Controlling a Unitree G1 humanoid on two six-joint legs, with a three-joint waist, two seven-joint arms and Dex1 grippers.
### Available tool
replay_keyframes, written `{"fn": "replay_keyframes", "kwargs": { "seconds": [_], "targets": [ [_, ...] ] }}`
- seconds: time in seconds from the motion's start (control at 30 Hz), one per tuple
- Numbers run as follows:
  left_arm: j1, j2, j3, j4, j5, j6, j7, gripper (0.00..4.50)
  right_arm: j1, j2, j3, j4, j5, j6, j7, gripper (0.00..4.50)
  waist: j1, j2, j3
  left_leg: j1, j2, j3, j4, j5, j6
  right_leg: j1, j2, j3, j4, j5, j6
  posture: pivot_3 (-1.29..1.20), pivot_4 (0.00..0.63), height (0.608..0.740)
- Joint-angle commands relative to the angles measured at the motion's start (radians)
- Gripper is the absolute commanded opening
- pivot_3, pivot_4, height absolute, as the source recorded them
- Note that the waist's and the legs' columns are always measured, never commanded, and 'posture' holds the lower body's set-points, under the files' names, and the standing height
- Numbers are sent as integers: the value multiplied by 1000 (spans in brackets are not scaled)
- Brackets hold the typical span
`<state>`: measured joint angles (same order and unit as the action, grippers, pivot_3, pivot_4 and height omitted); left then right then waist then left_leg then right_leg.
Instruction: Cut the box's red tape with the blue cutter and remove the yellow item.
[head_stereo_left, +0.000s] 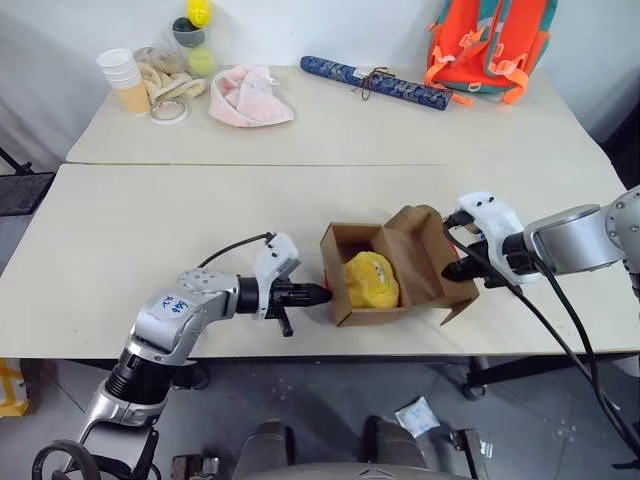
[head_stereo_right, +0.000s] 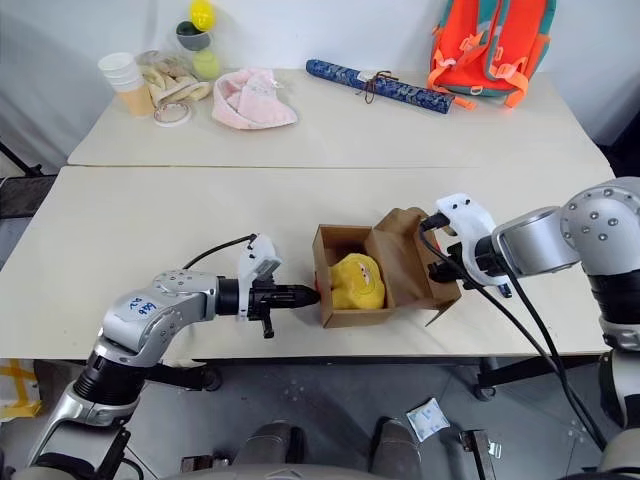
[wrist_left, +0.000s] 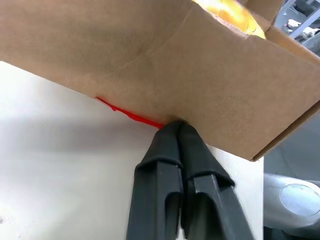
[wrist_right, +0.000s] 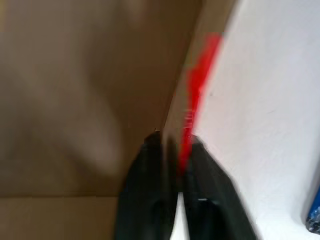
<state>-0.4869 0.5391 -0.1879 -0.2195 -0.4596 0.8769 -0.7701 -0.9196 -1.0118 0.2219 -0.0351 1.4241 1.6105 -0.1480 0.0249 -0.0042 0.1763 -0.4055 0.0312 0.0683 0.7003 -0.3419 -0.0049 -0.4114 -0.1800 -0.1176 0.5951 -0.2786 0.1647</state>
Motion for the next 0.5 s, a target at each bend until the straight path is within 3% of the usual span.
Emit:
{"fn": "replay_keyframes", "kwargs": {
  "seconds": [0.03, 0.13, 0.27, 0.37, 0.5],
  "targets": [
    [35, 57, 38, -3, -3, -36, -52, 1459, 14, -32, -115, -57, -1, 4, 66, 1995, 0, 0, 0, 0, 0, 0, 0, 0, 0, 0, 0, 0, 0, 0, 0, 0, 150, 740],
    [74, 127, 81, 35, -2, -80, -103, 2338, 97, -86, -229, -162, -44, -76, 222, 3018, 0, 0, 0, 0, 0, 0, -1, 0, 0, 0, 0, 0, 0, 0, 0, 0, 150, 740],
    [133, 185, 171, 80, -29, -165, -179, 3534, 299, -192, -346, -308, -239, -326, 486, 4337, 4, 0, 0, 1, 0, 0, -1, 0, 0, 0, 0, 0, -1, 0, 0, 0, 150, 740],
    [198, 204, 272, 126, -45, -278, -238, 4415, 534, -224, -479, -355, -459, -660, 776, 4500, 2, 0, 0, 2, 0, 1, -1, 0, 0, 1, 0, 0, -1, 0, 0, 0, 150, 740],
    [304, 241, 454, 278, -32, -535, -335, 4468, 745, -77, -700, -253, -586, -1052, 1100, 4500, -1, -1, 0, 3, 0, 3, -1, 0, 0, 1, 0, 1, -1, 0, 0, 0, 150, 740]
  ]
}}
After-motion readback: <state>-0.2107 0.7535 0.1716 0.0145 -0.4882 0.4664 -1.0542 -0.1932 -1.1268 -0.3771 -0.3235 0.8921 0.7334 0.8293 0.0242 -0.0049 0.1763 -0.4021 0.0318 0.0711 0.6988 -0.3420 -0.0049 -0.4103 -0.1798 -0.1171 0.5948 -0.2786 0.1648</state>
